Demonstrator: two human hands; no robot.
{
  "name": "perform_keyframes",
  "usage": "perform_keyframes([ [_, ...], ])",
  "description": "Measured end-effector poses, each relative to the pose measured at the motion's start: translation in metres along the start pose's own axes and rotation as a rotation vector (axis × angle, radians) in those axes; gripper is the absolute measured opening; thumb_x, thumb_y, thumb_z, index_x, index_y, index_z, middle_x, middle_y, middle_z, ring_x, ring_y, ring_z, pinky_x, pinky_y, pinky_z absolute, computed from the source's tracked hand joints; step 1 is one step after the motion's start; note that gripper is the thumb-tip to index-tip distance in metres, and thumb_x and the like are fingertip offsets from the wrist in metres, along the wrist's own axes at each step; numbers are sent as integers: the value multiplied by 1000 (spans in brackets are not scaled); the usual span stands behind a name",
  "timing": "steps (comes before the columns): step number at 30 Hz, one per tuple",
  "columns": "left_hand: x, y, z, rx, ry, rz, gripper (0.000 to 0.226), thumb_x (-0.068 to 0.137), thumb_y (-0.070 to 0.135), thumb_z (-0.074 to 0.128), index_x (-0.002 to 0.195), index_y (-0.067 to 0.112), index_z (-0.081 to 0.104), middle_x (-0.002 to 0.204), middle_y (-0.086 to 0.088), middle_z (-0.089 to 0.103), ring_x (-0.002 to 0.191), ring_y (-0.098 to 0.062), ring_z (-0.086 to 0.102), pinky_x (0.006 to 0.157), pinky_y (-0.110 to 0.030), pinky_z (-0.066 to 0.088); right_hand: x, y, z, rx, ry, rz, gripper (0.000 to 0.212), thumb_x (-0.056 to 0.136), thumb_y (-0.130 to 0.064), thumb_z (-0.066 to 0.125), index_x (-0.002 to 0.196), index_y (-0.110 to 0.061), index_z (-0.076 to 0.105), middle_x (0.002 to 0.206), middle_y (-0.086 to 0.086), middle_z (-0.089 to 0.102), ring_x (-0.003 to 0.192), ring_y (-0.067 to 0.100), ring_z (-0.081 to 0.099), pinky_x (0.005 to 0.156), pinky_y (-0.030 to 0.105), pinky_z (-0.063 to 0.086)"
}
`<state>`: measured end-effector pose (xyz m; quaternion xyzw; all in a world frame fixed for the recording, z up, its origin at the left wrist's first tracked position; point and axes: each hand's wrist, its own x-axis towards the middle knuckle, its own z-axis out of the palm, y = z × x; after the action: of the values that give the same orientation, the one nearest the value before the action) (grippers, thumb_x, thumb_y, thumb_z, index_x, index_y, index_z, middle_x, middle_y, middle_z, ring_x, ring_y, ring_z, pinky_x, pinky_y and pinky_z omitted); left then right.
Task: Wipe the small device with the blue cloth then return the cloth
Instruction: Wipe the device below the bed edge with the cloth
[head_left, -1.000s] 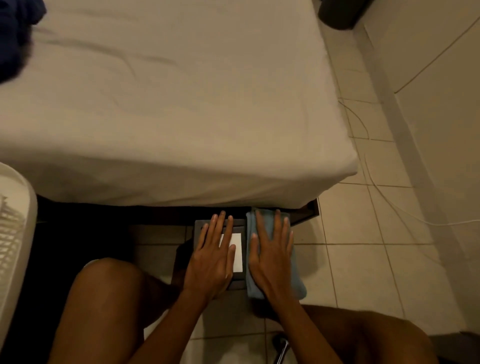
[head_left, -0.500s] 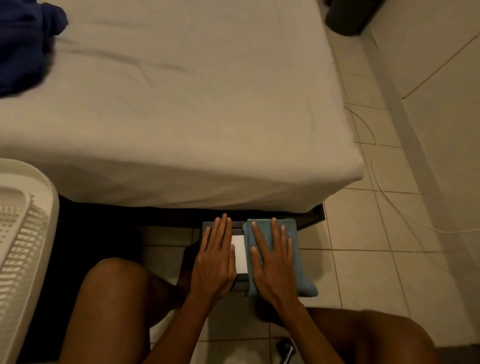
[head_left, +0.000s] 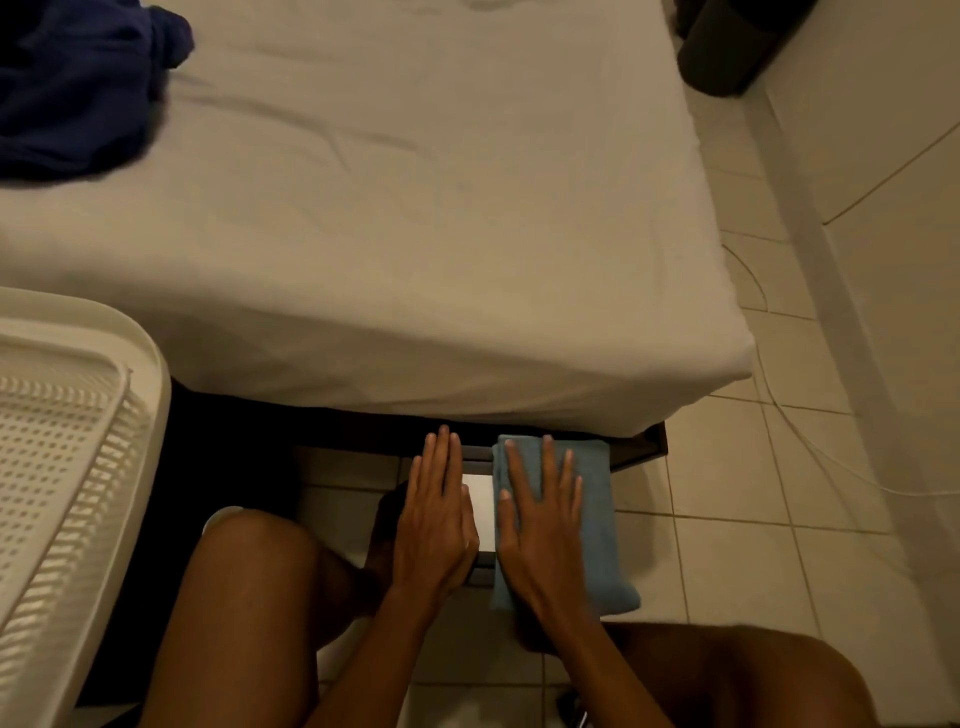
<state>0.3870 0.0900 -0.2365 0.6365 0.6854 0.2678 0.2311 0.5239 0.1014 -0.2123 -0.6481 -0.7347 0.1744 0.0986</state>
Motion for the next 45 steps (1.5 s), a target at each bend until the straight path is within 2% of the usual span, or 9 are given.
perform_keyframes([
  [5,0,-3,3,-99,10,-9,59,103,18,28,157,9,9,167,-5,1,154,-17,-5,114,-40,40,8,5,-4,12,-4,3,56,103,-43,25,157,-43,10,168,-5,-2,154,18,-11,125,51,4],
  [9,1,-3,-5,-201,29,-43,58,104,23,26,157,15,3,166,4,-9,154,-13,-8,109,0,21,10,-10,2,-5,16,21,57,104,-42,27,158,-41,10,168,-3,-3,154,21,-14,125,48,-1],
  [12,-1,-2,-6,-222,27,-69,61,100,15,27,157,14,4,167,3,-8,154,-14,-7,95,11,18,10,-8,0,-57,-39,-96,55,104,-43,23,158,-41,10,168,-4,-6,154,19,-16,125,46,-2],
  [17,0,-2,-3,-233,46,-84,63,100,17,27,158,14,4,167,2,-7,154,-16,-5,89,13,19,12,-13,2,-8,47,68,57,104,-40,30,158,-38,12,169,0,1,155,22,-9,125,48,2],
  [23,-3,-2,-5,-269,37,-85,70,94,14,31,157,14,0,166,4,-11,154,-15,-5,91,6,27,12,-7,3,-66,-33,-147,55,103,-40,35,156,-39,22,169,-1,2,155,24,-7,124,51,8],
  [28,-1,-3,-4,-247,61,-95,62,103,9,34,158,14,4,167,4,-8,154,-14,-3,97,11,14,12,-15,3,-64,27,19,58,103,-42,29,159,-36,13,168,3,2,155,26,-8,125,50,4],
  [32,-4,-4,-3,-321,80,-101,59,106,18,31,158,15,5,166,8,-8,154,-10,2,113,-5,19,16,-10,0,-126,-73,-236,55,105,-40,34,157,-40,17,169,-1,1,154,24,-11,125,44,-1],
  [35,-3,-4,-6,-360,98,-117,58,104,31,24,158,22,5,166,11,-4,152,-13,20,113,-24,37,19,-15,2,-63,-7,-112,56,104,-39,35,157,-38,18,168,-1,6,155,20,-5,125,46,6],
  [45,-4,1,-13,-489,72,-277,58,105,33,28,158,26,7,166,8,11,141,-10,38,91,8,26,23,-19,5,-137,-54,-183,56,105,-40,36,157,-40,16,168,0,8,155,21,-6,125,46,4],
])
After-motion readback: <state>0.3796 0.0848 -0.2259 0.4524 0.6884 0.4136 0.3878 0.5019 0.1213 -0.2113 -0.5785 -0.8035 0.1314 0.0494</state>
